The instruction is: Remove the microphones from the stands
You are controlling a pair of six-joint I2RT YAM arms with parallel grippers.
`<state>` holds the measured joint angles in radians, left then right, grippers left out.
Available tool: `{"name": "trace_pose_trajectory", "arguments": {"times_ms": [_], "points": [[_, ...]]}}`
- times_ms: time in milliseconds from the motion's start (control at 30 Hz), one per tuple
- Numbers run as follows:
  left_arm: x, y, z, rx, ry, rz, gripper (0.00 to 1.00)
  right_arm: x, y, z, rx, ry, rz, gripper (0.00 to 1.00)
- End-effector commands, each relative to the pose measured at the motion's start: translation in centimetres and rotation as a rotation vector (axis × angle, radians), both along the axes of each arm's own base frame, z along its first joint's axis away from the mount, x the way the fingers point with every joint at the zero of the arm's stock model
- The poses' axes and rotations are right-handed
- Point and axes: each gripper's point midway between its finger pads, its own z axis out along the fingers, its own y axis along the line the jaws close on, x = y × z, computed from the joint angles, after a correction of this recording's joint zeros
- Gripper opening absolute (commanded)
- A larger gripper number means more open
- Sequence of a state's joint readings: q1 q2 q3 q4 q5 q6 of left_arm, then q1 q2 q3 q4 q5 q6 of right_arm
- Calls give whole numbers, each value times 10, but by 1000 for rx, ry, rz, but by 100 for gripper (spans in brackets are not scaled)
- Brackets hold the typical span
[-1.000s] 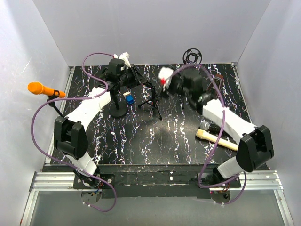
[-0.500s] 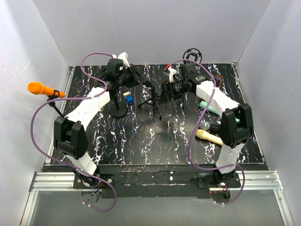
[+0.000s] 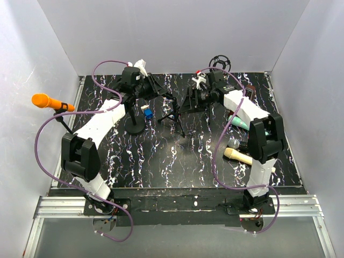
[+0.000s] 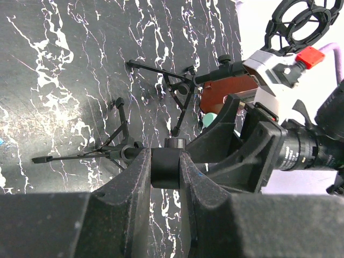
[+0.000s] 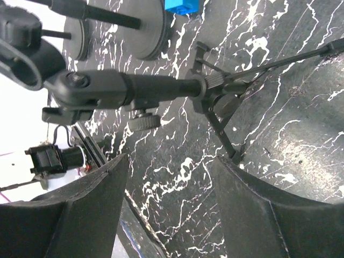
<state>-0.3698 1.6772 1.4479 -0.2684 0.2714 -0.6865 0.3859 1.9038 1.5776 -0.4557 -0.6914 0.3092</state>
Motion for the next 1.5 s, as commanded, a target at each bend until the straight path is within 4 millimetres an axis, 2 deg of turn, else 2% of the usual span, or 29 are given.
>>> {"name": "trace_pose_trajectory", "arguments": {"times_ms": [0,300,500,667,800,1033,1200,1300,1467], "points": [[-4,16,-21,48,68,33,0,19,8,17,46,-19,-47,71],[-3,18,-22,46,73,36,0,26,16,19,49,-34,-68,72],[-3,18,-21,42,64,34,0,35,5,-3,-59,-41,-144,71],[-4,17,-21,38,64,30,0,41,6,-15,-122,-76,-152,71],[-4,18,-22,37,67,32,0,50,0,-35,-247,-112,-202,71],[-4,18,-21,37,61,33,0,52,-1,-42,-308,-174,-180,71],[-3,18,-19,35,55,31,0,36,3,-27,-283,-295,-11,72],[-4,18,-18,35,50,32,0,19,-3,-28,-290,-357,94,73],[-4,18,-20,30,53,31,0,-7,0,-11,-218,-383,187,74]]}}
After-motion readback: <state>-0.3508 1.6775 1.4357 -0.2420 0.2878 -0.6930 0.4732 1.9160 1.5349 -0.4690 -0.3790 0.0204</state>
